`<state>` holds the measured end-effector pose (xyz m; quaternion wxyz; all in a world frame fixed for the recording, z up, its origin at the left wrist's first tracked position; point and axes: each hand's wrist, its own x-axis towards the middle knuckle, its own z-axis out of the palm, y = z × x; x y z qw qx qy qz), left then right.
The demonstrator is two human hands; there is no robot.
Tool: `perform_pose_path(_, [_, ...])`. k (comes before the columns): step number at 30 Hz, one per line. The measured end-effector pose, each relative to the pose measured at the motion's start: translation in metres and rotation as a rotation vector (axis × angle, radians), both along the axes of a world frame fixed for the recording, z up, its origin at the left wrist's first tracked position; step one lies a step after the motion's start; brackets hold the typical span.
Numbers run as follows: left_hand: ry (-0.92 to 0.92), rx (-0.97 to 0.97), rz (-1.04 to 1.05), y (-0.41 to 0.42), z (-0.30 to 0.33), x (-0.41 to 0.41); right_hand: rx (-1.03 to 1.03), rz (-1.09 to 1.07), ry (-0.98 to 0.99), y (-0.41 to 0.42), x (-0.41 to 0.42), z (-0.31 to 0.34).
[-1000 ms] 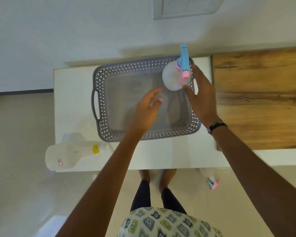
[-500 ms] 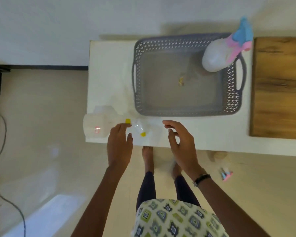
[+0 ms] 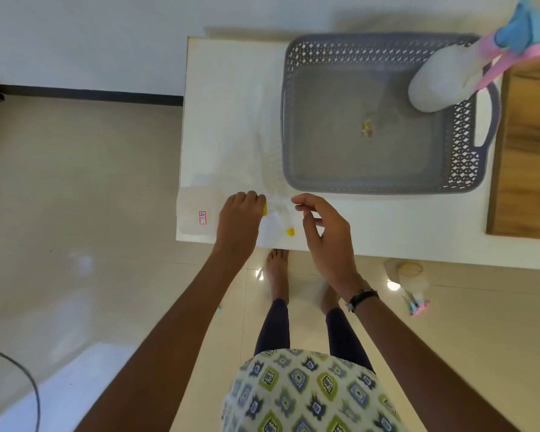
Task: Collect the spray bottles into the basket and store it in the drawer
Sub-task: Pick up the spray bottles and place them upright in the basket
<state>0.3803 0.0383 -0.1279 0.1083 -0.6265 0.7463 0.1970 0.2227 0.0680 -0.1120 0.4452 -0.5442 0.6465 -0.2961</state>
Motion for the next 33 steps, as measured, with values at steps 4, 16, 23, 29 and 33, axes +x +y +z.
perform_pose_path(4, [0.228,-0.016,0.265,0.014,0.020,0.009,-0.002,-0.078,-0.009,0.002,-0.001,0.000])
perform_pose_path(16, [0.895,-0.142,0.535,-0.021,0.119,-0.042,-0.024,0.085,-0.149,-0.025,-0.027,0.052])
perform_pose_path(23, [1.184,-0.056,0.478,-0.077,0.147,-0.094,-0.304,-0.102,-0.029,-0.067,-0.048,0.076])
perform_pose_path(29, [1.238,-0.034,0.548,-0.103,0.114,-0.132,-0.307,-0.136,0.093,-0.113,-0.081,0.056])
perform_pose_path(33, [1.205,-0.025,0.563,-0.122,0.091,-0.147,-0.311,-0.060,0.195,-0.134,-0.096,0.038])
